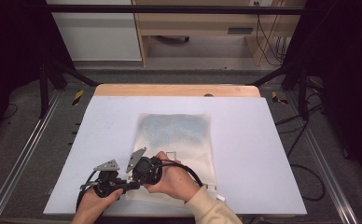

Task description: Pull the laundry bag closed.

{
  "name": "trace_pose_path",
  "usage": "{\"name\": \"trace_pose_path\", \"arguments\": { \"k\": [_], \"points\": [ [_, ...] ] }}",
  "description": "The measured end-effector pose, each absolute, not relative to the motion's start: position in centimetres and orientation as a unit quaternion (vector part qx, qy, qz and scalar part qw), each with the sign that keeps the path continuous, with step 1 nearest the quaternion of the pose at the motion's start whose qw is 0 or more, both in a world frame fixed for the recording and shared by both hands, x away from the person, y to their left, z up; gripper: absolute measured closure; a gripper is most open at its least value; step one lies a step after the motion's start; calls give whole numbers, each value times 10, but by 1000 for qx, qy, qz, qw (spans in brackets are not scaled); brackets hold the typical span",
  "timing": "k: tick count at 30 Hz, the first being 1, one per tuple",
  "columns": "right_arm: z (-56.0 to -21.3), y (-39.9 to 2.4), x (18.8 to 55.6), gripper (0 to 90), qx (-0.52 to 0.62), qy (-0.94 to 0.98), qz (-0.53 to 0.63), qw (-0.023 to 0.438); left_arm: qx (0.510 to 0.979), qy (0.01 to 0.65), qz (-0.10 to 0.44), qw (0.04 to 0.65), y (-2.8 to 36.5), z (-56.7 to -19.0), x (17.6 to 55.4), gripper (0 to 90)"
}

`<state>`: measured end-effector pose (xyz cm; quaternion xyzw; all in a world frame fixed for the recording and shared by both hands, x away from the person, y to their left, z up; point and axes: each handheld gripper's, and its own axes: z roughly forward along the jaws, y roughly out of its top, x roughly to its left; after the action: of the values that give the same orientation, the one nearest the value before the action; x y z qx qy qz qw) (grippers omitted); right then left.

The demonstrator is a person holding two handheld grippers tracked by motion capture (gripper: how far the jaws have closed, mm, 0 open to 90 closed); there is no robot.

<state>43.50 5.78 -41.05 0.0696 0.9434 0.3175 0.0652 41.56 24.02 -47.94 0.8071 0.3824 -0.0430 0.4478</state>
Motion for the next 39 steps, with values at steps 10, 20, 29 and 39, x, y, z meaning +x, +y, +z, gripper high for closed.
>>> {"name": "trace_pose_path", "arguments": {
  "k": [10, 20, 29, 39],
  "points": [
    [-417, 57, 436, 825, 71, 947, 308, 63, 803, 387, -37, 452, 242, -476, 414, 881],
    [-415, 53, 434, 825, 86, 943, 314, 64, 812, 380, -17, 443, 239, -472, 412, 879],
    [-413, 56, 432, 825, 77, 944, 313, 68, 810, 378, -13, 449, 239, -468, 408, 746],
    [-417, 56, 434, 824, 69, 948, 302, 67, 813, 380, -21, 440, 241, -469, 407, 738]
  ]
}}
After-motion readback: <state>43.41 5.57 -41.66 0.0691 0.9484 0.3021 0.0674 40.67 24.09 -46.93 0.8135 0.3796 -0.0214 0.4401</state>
